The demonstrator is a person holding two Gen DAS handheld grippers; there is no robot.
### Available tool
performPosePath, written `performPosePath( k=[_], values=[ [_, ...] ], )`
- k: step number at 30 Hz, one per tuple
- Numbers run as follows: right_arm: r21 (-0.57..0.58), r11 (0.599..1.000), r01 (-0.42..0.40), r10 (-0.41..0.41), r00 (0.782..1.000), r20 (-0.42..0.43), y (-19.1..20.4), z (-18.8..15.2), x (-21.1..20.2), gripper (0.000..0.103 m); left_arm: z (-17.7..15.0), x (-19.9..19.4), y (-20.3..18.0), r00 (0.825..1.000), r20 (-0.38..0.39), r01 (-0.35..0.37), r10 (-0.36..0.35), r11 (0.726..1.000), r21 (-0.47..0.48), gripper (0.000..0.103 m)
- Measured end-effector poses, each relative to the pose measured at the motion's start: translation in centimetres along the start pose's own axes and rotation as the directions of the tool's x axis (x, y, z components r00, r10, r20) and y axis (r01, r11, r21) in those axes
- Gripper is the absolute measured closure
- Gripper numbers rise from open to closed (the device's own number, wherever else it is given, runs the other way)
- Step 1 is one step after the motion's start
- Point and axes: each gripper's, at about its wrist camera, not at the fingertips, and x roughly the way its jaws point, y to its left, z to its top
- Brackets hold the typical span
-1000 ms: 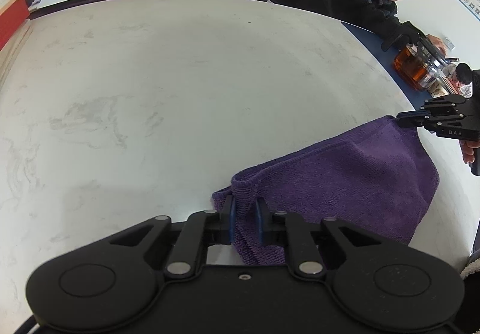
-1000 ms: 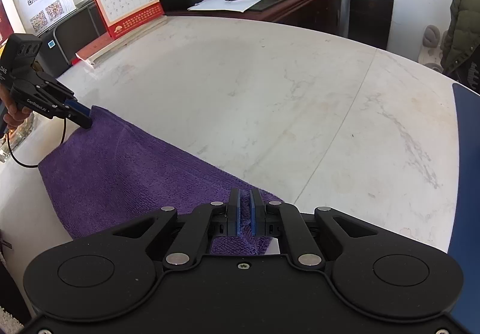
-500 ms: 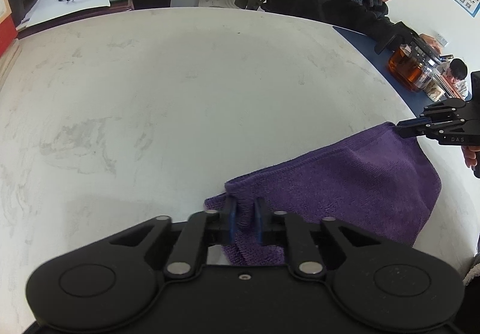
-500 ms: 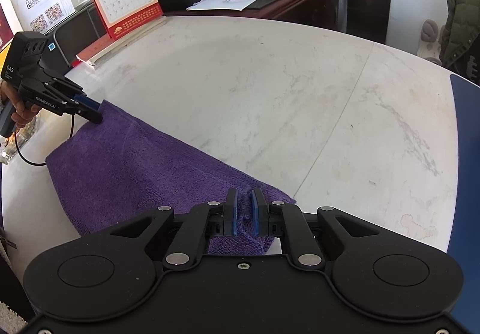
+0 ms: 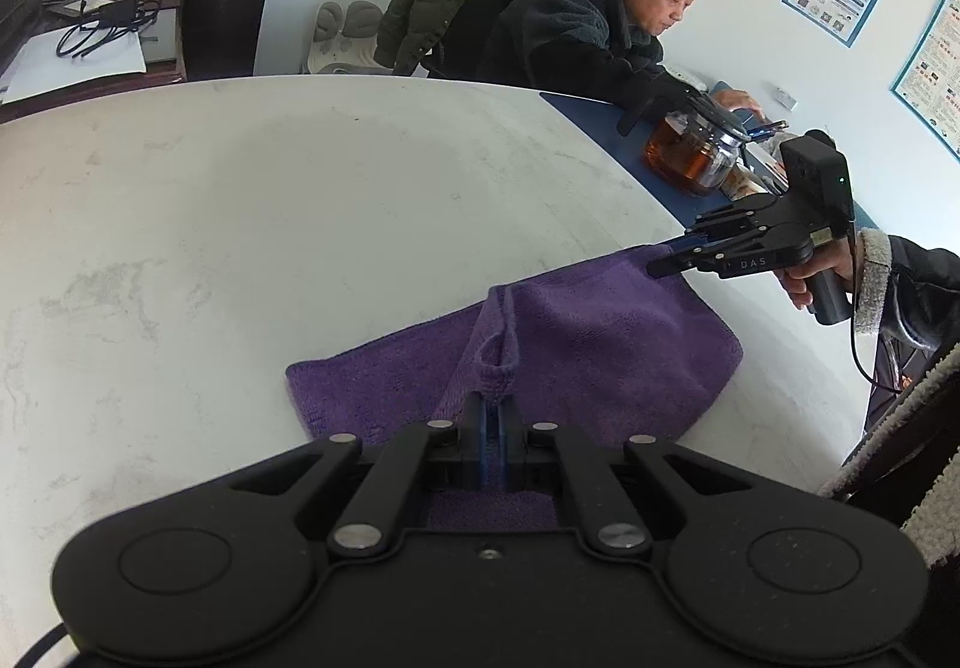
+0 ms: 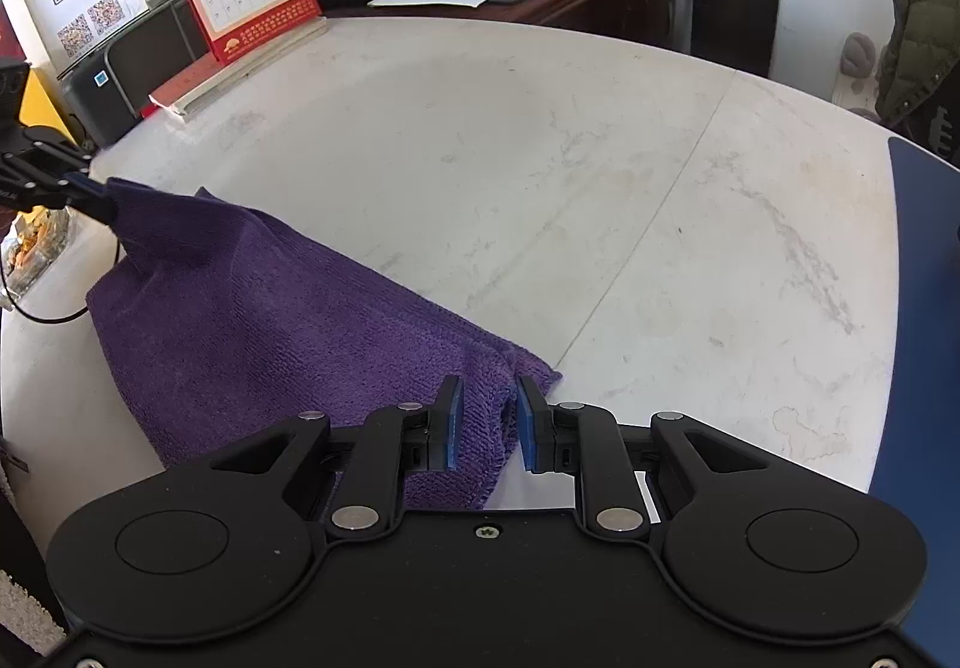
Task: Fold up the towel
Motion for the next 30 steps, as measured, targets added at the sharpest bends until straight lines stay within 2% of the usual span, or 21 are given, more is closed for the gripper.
performPosePath(
  k=[8,16,22,30],
  values=[
    [-0.035,0.999,-0.027,0.027,1.0,0.006,-0.2,0.4,0.8,0.085,-0.2,0.2,0.6,1.0,-0.009,-0.007,0.007,1.0,-0.02,0.1],
    [-0.053,0.999,-0.011,0.011,1.0,0.008,-0.1,0.5,1.3,0.086,-0.2,0.4,1.0,1.0,-0.013,-0.015,0.015,1.0,-0.023,0.1],
    [-0.097,0.995,0.015,-0.014,1.0,0.012,0.6,0.6,1.1,0.098,0.1,0.3,1.3,1.0,0.013,-0.024,0.025,0.999,-0.036,0.1],
    [-0.145,0.989,0.027,-0.018,0.998,0.064,2.2,1.0,-1.4,0.099,0.1,-1.5,1.4,0.994,0.103,-0.015,0.021,0.998,-0.063,0.1]
  ],
)
